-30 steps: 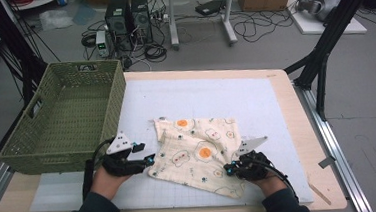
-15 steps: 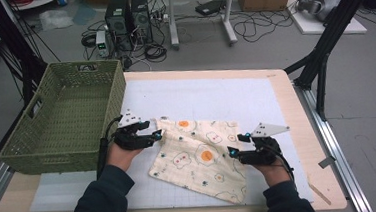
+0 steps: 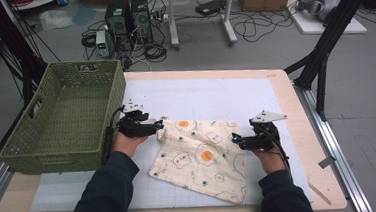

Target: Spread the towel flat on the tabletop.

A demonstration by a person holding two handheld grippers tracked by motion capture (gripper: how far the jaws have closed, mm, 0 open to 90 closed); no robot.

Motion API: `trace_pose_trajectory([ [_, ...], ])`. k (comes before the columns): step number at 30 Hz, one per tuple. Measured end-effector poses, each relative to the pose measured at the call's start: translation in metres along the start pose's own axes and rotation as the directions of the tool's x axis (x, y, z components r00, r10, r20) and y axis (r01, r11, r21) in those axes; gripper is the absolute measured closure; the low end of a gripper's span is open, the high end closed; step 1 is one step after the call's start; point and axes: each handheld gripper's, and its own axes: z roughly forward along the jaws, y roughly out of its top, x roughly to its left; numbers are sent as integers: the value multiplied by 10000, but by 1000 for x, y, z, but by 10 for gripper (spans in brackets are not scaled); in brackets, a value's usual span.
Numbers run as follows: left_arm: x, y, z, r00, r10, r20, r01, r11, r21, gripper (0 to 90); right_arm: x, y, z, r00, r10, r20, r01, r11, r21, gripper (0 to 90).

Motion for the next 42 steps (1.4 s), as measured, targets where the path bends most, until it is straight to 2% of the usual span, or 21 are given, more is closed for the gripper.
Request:
trace_pose_trajectory([
  [1,1,1,4,10000,45,-62,-44,9999,110,335,-3,-1,3,9999,127,-86,-127,9999,46,130],
  [3,3,0,12,9998,-24,-173,29,9995,309,349,-7,-1,10,9994,294,-195,-287,9990,334,207],
  [5,4,-3,19,9990,142,-414,-113,9976,689,358,-10,2,16,9999,32,-160,-23,9981,613,279],
  [7,5,-4,24,9986,0,-521,42,9968,796,367,-11,5,19,10000,-61,-45,64,9982,597,324],
  [11,5,-8,31,9985,226,-501,-160,9917,1279,367,-13,12,25,9999,-121,123,112,9975,695,373],
  [14,1,-11,35,9963,718,-470,-636,9854,1577,387,-16,10,30,9995,93,308,-123,9952,973,395],
  [15,-1,-11,36,9925,1077,-582,-971,9821,1612,388,-17,8,32,9992,105,387,-150,9930,1168,402],
  [16,-3,-11,36,9887,1382,-583,-1270,9781,1647,413,-18,8,34,9992,87,392,-134,9926,1210,408],
  [17,-4,-11,36,9880,1520,-288,-1457,9767,1573,472,-18,7,35,9991,165,381,-211,9922,1232,410],
  [20,-11,-11,35,9767,2120,324,-2144,9630,1631,785,-17,7,39,9995,168,278,-201,9923,1222,402],
  [21,-13,-11,35,9753,2192,284,-2208,9611,1660,828,-16,7,41,9996,46,282,-81,9918,1276,398],
  [23,-11,-10,35,9788,2035,246,-2048,9657,1594,845,-14,7,44,9996,-137,236,103,9904,1381,387],
  [24,-9,-9,34,9788,2046,-29,-2016,9668,1571,849,-13,7,45,9996,-224,187,196,9900,1397,387],
  [27,5,-6,28,9846,1566,-772,-1497,9848,877,850,-11,8,46,9995,-291,118,275,9921,1223,386],
  [29,12,-6,25,9842,1438,-1036,-1370,9881,704,850,-11,8,47,9996,-266,95,254,9930,1151,386],
  [33,17,-6,24,9889,1100,-995,-1084,9939,210,848,-14,10,58,9999,-31,-135,47,9923,1236,398],
  [35,18,-6,26,9896,1043,-992,-1030,9945,179,845,-12,14,64,9994,-43,-346,85,9925,1217,432],
  [37,18,-8,28,9916,904,-930,-889,9958,199,836,-9,18,69,9982,-235,-546,304,9912,1285,549],
  [40,18,-8,29,9933,751,-876,-744,9972,114,794,-7,26,73,9919,-615,-1110,783,9850,1539,850],
  [41,18,-7,29,9940,631,-897,-628,9980,65,755,-6,30,74,9916,-774,-1036,947,9802,1738,864],
  [42,18,-7,28,9948,483,-894,-485,9988,8,701,-5,33,76,9895,-1204,-803,1332,9746,1801,868],
])
